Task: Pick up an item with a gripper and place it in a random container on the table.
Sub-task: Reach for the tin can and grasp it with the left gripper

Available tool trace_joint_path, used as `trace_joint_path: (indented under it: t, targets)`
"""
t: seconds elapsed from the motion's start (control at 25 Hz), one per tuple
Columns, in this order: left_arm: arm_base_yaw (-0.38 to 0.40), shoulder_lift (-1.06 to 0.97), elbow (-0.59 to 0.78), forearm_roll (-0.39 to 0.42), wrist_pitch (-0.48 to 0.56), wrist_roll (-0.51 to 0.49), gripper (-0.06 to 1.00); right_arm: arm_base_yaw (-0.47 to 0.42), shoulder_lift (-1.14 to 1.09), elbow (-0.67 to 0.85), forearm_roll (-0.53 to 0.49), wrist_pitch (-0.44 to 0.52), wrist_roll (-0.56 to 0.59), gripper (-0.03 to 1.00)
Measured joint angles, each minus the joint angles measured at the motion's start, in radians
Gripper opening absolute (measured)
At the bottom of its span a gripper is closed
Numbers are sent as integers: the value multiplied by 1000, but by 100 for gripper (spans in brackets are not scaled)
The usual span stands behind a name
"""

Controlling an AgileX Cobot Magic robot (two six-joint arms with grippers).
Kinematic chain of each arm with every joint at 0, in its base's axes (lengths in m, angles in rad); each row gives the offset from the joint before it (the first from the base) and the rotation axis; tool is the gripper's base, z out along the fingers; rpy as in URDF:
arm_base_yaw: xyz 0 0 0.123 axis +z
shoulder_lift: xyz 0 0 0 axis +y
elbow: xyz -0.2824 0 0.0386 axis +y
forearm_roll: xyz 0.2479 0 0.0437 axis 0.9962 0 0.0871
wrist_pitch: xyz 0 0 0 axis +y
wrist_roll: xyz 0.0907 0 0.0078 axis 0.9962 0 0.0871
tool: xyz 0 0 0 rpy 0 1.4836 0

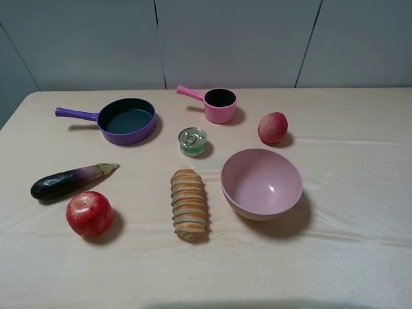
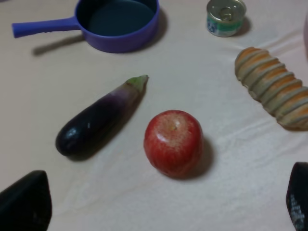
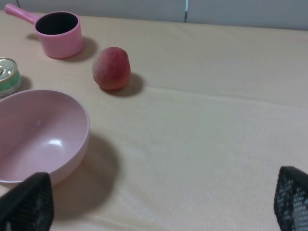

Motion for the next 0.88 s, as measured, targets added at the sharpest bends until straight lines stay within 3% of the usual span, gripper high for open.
trace_joint_path:
  t: [0.88]
  targets:
    - [0,661,-296,-47,-63,90,99,0,0,0,0,0,0,69]
